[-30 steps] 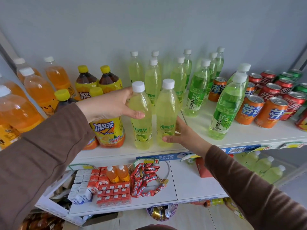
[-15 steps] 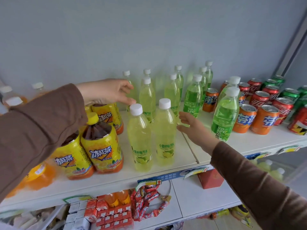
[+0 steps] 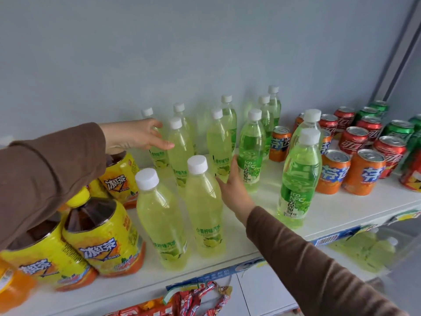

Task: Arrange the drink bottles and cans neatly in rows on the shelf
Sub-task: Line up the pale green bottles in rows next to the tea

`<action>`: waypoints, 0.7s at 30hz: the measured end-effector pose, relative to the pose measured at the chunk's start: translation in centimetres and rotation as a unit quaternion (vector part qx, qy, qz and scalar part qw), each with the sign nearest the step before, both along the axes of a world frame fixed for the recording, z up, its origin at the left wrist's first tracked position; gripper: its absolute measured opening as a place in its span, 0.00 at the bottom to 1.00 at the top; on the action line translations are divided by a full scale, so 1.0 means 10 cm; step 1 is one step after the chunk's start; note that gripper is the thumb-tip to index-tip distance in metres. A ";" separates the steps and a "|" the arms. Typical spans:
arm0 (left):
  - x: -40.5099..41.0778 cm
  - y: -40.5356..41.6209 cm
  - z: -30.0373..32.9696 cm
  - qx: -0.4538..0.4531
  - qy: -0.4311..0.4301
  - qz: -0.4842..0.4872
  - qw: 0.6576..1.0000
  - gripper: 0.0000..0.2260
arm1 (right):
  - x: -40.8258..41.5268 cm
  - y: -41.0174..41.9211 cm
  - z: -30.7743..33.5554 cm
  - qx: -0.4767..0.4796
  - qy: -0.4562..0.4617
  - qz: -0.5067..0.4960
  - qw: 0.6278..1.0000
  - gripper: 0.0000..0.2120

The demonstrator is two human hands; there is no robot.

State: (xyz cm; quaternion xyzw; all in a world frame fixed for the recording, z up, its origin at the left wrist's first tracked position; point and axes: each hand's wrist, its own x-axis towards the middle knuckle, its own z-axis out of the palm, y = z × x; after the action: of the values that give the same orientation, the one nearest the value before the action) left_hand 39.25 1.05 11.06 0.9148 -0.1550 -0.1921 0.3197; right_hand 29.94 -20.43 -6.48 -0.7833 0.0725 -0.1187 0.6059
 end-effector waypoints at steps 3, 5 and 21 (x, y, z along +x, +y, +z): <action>0.11 -0.01 -0.10 -0.003 0.012 -0.005 1.000 0.68 | 0.12 0.02 -0.11 0.021 -0.004 -0.011 1.000 0.47; 0.14 -0.02 -0.14 -0.008 0.021 -0.008 1.000 0.62 | 0.16 0.04 -0.13 0.040 0.002 -0.016 0.999 0.46; 0.36 -0.15 -0.31 -0.048 -0.010 -0.115 0.992 0.46 | 0.58 0.10 -0.23 0.078 -0.026 -0.093 0.992 0.40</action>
State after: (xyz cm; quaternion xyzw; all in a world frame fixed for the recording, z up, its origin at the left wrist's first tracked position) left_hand 42.85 -0.44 7.93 0.8763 -0.2716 -0.2110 0.3374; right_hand 35.75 -19.41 -8.76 -0.7204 0.1384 -0.1885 0.6529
